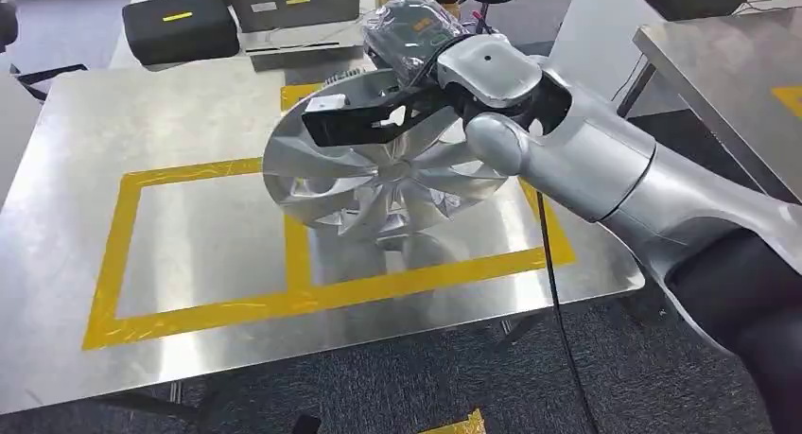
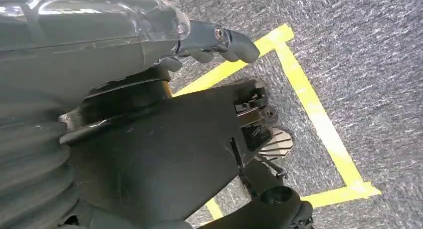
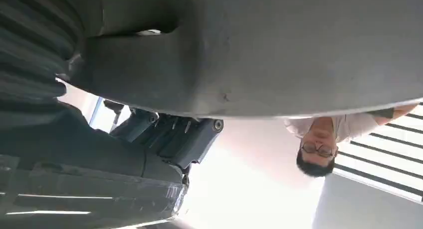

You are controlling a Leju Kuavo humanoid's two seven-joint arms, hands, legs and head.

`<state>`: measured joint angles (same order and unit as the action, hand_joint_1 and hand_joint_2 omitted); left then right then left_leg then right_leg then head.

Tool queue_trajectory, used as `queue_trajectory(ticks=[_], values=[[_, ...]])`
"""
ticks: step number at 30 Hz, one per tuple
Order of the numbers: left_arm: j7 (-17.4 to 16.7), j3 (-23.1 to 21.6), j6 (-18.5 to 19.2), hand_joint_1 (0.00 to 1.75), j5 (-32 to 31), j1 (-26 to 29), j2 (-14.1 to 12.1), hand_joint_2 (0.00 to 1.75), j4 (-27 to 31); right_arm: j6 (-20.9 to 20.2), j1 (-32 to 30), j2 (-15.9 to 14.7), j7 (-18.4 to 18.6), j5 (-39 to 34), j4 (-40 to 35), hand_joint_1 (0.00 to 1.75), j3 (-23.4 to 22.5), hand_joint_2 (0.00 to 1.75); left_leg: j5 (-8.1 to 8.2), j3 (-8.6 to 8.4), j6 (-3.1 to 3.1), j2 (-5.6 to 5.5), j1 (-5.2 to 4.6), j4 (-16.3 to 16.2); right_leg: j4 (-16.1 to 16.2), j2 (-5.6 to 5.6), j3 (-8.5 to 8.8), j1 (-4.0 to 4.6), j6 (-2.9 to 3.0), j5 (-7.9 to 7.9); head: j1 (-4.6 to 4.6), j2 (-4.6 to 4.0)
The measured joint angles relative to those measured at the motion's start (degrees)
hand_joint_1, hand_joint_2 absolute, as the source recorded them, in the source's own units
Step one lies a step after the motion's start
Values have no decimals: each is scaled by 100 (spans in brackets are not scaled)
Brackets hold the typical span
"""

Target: Take the parts from the cabinet and place them on the table.

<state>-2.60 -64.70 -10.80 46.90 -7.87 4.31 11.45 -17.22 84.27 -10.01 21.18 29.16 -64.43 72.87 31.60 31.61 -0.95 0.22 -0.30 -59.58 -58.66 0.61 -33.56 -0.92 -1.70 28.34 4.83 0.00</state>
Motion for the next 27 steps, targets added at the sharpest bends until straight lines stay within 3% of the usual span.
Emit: queue_trajectory(ticks=[15,18,21,27], values=[[-77,-103,70,0,-168,-21,13,175,0,2,-53,-79,-11,50,37,175,0,175,-1,5,1,-45,-1,0,2,-24,1,0,0,0,-2,0],[-85,-129,89,0,-170,-27,17,175,0,-393,-52,-96,28,-242,146,175,-2,175,0,2,1,-45,-1,0,3,-24,5,0,0,1,-2,0],[-138,-135,122,0,-166,-29,20,175,0,-902,-20,-103,328,-825,349,175,-39,175,1,-25,2,-47,1,1,14,-26,37,1,4,7,-9,0],[-205,-138,151,0,-149,-33,24,175,0,-1374,-22,-33,804,-1744,859,175,-151,175,29,-157,17,-44,8,16,33,-34,186,6,21,47,-13,0]])
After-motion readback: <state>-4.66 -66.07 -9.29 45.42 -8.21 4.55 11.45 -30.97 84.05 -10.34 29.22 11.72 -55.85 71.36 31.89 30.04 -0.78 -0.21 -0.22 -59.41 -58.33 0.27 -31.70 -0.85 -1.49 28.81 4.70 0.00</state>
